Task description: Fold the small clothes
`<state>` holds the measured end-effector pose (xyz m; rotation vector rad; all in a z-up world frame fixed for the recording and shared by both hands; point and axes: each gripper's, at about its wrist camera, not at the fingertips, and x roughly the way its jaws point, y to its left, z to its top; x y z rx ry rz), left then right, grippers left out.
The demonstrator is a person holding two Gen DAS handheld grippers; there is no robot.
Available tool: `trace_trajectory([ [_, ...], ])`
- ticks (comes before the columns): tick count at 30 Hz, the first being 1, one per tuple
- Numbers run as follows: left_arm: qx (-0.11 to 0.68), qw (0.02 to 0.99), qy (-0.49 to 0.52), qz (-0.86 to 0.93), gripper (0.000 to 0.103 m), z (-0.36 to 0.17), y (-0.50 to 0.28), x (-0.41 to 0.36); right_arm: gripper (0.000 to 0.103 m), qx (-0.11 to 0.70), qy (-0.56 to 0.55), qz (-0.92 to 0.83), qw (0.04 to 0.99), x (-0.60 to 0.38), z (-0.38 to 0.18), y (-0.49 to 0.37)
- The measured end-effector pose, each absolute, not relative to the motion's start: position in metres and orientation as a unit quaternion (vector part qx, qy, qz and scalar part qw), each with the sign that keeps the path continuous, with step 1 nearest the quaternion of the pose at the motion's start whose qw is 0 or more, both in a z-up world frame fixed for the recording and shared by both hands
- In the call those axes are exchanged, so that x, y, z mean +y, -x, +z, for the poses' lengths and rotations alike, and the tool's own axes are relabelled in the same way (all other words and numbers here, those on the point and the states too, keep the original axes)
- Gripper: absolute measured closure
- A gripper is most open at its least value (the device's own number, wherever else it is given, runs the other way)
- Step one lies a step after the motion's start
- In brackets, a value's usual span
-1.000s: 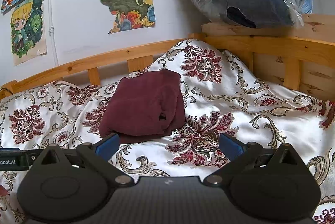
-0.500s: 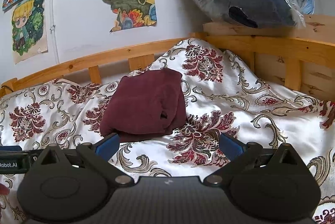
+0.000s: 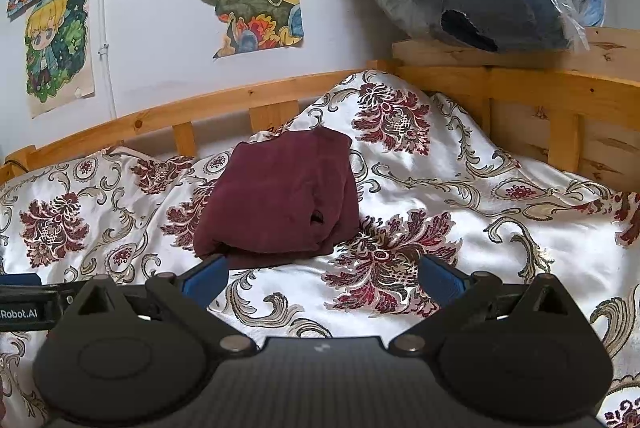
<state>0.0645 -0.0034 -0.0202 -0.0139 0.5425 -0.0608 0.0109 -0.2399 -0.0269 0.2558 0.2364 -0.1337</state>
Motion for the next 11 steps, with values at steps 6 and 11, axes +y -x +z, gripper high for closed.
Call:
trace_trajectory([
  [6, 0.268, 0.963, -0.001, -0.028, 0.001, -0.0208, -0.0645, -0.0045, 0.0, 0.119, -0.127, -0.065, 0.983, -0.2398, -0.0273, -0.0109],
  [11, 0.27, 0.962, -0.003, -0.029, 0.001, -0.0217, -0.0646, -0.0046, 0.0, 0.124, -0.129, -0.064, 0.982, -0.2399, -0.0286, -0.0117],
])
